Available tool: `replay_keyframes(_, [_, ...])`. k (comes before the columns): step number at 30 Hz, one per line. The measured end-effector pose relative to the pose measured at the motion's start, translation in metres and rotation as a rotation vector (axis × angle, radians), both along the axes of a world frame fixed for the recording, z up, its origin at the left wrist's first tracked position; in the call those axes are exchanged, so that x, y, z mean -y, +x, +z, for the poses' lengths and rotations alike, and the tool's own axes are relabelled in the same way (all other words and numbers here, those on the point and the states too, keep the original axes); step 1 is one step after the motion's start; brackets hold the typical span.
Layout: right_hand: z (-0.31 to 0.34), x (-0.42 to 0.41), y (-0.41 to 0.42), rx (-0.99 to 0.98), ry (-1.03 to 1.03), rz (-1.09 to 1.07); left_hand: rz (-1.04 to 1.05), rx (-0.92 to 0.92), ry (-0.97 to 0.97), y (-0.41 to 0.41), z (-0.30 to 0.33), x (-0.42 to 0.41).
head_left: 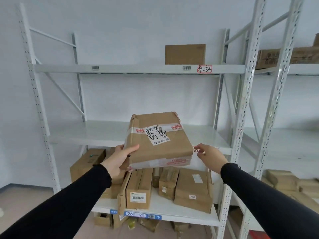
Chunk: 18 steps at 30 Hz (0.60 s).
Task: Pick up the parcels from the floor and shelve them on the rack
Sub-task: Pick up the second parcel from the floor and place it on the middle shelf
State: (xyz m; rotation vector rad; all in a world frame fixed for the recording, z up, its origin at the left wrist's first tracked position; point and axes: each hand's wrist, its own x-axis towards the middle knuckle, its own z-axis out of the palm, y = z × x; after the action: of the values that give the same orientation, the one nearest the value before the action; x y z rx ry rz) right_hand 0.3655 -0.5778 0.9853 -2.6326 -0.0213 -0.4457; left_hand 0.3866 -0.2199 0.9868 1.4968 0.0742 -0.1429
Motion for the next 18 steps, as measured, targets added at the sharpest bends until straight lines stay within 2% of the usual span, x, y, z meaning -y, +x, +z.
replay_keyframes(11, [-0.006, 0.011, 0.12, -0.032, -0.08, -0.063, -0.087, -0.024, 0.019, 0.145, -0.008, 0.024])
replay_keyframes(18, [-0.015, 0.052, 0.177, -0.059, -0.062, -0.12, -0.129, -0.05, 0.051, 0.224, -0.018, 0.072])
